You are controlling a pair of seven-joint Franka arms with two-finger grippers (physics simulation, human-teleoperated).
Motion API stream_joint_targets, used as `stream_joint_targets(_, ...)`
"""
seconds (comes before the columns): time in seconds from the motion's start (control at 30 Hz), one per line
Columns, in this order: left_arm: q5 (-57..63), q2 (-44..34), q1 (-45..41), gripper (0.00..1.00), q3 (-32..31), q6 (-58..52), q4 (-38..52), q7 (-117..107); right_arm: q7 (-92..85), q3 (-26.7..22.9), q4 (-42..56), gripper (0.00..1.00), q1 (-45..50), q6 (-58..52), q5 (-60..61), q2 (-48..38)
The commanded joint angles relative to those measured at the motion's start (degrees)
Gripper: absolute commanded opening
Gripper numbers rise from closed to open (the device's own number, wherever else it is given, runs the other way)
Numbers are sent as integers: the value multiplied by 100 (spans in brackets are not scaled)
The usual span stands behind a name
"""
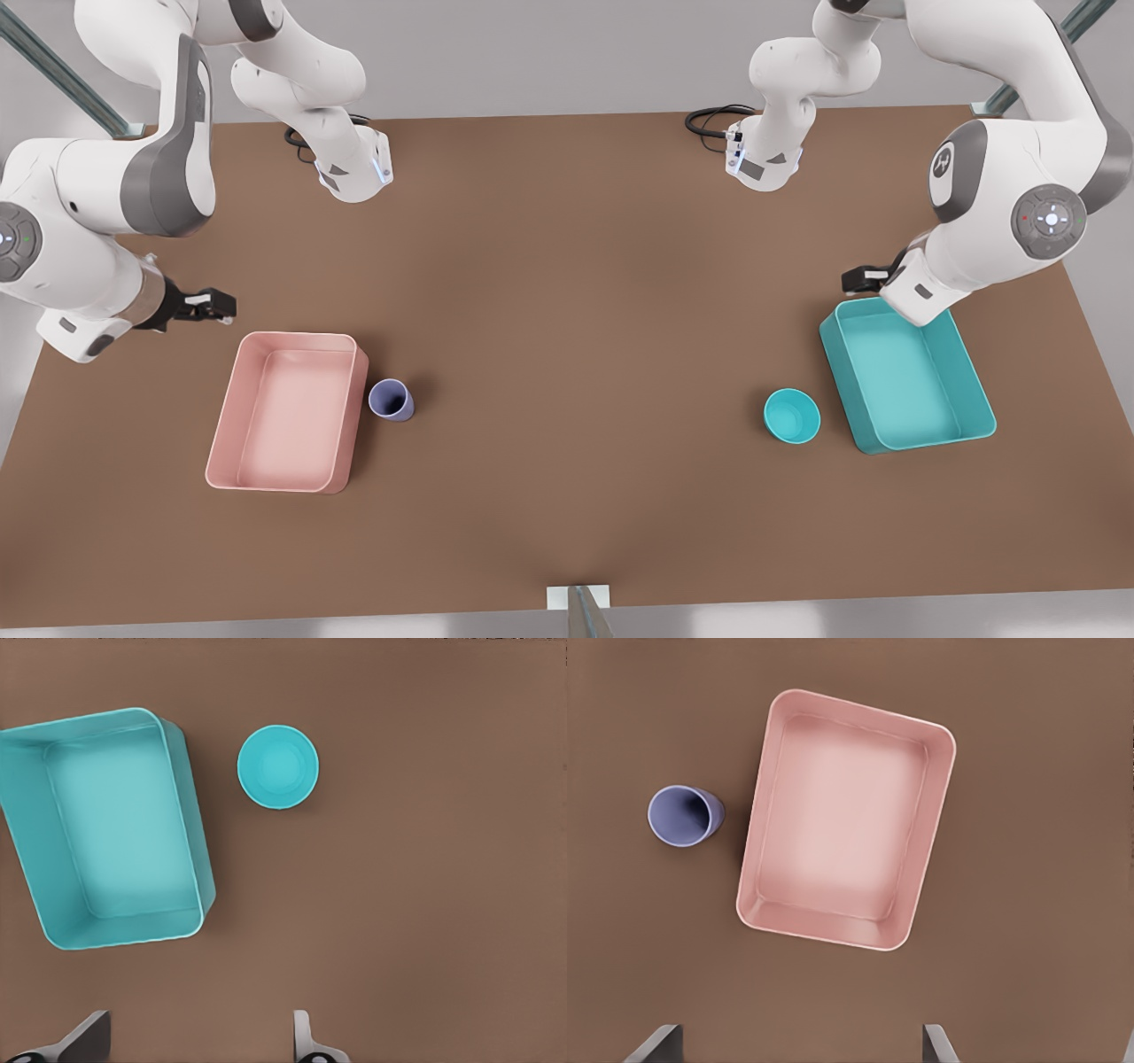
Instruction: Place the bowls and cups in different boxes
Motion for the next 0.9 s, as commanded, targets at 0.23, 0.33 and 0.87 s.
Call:
stream_joint_targets(0.23,780,2521,-1113,100,-63,1438,993,-270,1077,7,221,100,1934,1559,242,1575)
stream_joint_targets(0.33,1053,3367,-1168,100,-71,2175,1549,-622,1130,7,142,100,1881,2227,515,2067)
stream_joint_targets(0.87,1414,4035,-825,100,-62,3600,608,-604,1086,7,-1729,100,1653,4266,779,2120)
